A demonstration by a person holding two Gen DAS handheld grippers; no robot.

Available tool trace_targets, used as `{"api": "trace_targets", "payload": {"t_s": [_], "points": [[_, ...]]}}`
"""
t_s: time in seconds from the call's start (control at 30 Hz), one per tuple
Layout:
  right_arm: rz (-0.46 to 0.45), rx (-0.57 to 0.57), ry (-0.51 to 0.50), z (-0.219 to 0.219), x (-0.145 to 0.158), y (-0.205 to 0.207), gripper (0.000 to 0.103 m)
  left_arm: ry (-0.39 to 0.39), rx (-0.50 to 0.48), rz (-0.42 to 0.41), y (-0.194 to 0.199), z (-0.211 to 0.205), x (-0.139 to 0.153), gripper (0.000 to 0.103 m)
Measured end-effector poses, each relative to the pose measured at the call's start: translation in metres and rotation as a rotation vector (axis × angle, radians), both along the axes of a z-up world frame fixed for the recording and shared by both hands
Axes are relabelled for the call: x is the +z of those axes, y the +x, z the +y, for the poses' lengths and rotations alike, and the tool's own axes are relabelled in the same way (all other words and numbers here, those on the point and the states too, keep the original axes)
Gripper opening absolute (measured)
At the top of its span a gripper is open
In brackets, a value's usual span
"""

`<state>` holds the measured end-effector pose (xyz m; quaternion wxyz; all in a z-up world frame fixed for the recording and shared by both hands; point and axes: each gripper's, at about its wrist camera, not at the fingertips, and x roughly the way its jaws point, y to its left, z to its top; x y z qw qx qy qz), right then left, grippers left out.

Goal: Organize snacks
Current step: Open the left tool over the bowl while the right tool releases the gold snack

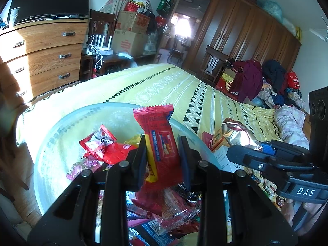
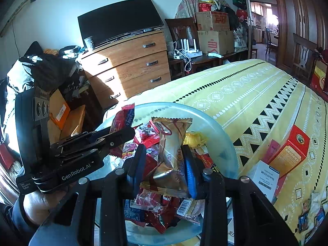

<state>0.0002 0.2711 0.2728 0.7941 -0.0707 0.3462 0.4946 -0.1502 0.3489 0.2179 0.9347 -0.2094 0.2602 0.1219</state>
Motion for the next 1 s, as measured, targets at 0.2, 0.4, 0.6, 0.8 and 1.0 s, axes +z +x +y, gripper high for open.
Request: {"api": "trace_targets", "payload": {"t_s": [0.2,0.4,0.6,0.8,1.0], "points": [[0.002,0.005,-0.005,0.0025,-0.0021,0.0005,0.039,0.0,-0.002,0.002,0.0006,-0.0003,-0.0005,0.03],[0.006,0.005,-0.005,0.0039,-0.003,0.0009,0.039,-0.003,-0.004,0.002,0.0004,-0.001,-0.0019,0.03],[0.006,0.005,-0.006,0.0045,-0.0032,0.0009,0.039,-0.005,-0.006,0.004,0.0003,-0.0023,-0.003,0.03],[0.008,0.007,-0.007,0.0051,-0.0042,0.0012,0.039,-0.006,-0.009,0.009,0.0017,-0.0045,-0.004,0.03],[0.011,0.012,-0.013,0.006,-0.0072,0.0018,0.039,-0.01,-0.012,0.014,0.0023,-0.0053,-0.0043,0.03]]}}
